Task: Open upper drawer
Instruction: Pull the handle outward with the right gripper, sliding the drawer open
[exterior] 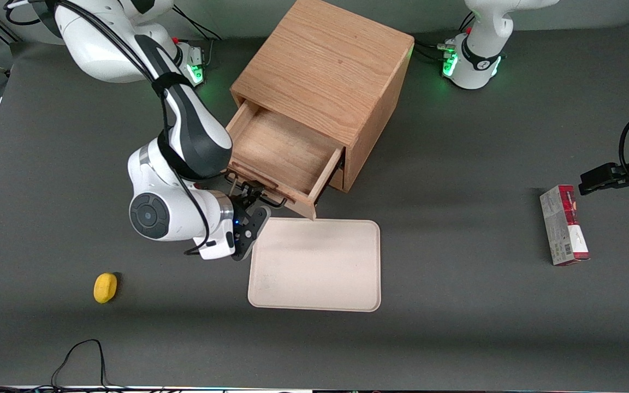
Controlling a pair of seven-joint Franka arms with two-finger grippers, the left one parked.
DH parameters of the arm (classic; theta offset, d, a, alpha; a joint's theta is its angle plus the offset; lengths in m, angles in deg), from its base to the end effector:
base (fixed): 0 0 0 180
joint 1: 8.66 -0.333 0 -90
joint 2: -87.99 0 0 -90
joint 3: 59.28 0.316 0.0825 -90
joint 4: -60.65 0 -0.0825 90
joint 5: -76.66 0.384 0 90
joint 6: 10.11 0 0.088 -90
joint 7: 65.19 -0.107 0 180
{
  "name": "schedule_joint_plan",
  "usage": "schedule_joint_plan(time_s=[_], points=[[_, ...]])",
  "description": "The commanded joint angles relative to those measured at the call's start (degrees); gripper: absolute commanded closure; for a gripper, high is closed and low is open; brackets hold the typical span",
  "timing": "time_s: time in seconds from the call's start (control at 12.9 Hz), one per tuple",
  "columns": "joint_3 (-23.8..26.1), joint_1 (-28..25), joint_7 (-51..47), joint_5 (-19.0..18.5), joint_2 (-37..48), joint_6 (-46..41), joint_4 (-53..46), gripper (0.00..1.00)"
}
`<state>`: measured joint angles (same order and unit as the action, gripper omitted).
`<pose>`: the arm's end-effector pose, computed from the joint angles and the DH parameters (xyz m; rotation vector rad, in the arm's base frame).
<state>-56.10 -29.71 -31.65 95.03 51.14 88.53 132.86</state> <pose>0.6433 0.3114 0.3738 -2.4847 -1.2349 0.2113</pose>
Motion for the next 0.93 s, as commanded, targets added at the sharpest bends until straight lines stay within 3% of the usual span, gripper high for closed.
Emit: schedule_joint_plan(time_s=[0.0,0.85], points=[[0.0,1.4,-0.2,0.0,-2.3,0.2,-3.6,0.00],[0.0,5.3,0.6,0.0,-3.5,-0.2,-6.9,0.00]])
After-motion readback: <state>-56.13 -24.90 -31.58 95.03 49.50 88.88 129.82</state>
